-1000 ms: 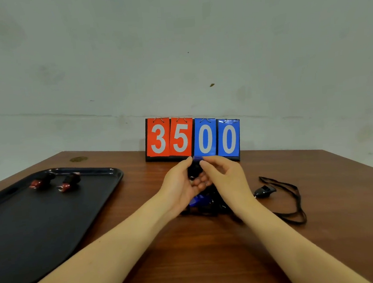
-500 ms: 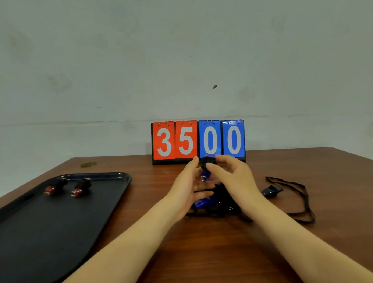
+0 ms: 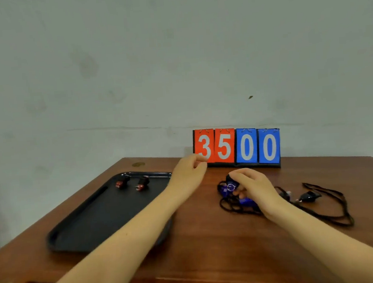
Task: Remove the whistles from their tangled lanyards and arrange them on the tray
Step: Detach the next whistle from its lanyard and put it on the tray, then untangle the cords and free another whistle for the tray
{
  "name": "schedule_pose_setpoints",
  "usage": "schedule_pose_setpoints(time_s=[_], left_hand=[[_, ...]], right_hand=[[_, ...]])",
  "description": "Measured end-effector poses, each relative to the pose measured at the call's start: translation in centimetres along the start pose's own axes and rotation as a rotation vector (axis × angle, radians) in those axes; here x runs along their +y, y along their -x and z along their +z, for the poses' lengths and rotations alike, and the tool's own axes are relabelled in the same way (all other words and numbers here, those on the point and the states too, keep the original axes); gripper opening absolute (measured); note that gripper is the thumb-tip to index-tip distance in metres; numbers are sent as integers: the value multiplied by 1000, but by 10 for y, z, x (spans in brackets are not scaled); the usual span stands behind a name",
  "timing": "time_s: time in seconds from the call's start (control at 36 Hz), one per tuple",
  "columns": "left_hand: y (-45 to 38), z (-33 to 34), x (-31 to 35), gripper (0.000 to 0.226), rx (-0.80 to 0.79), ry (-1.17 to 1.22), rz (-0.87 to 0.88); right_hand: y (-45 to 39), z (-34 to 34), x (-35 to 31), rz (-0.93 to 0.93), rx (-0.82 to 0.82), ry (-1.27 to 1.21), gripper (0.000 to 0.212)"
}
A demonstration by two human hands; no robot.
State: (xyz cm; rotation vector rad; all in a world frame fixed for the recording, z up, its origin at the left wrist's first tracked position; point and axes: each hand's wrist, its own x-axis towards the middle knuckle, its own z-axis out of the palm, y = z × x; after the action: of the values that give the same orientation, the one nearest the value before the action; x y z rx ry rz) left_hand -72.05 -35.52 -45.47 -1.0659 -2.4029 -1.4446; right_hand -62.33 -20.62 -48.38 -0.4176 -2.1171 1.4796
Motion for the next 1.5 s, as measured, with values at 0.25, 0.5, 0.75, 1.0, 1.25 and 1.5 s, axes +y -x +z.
schedule_pose_setpoints(time_s=[0.25,0.5,0.75,1.0,1.25,1.5], left_hand=[[39,-141,-97,24,-19,-454,-184],[79,-199,-165,23,99,-319,-411],[93,-214,-192,29,61,-176,-414],[90,-213,-212,25,83,-235,-323],[87,-212,-216,29,102,-288,-317],[88,-211,-213,27,100,-288,-302]], right_hand=[[1,90,-18,-15,-132,220,23],[-22,142,-21,-66,-136,262,32],[-57,178,-19,-64,-105,351,29],[-100,209,2,-133,-50,567,34],[-122,213,12,-83,-68,742,32],[-124,208,23,-100,-36,619,38]])
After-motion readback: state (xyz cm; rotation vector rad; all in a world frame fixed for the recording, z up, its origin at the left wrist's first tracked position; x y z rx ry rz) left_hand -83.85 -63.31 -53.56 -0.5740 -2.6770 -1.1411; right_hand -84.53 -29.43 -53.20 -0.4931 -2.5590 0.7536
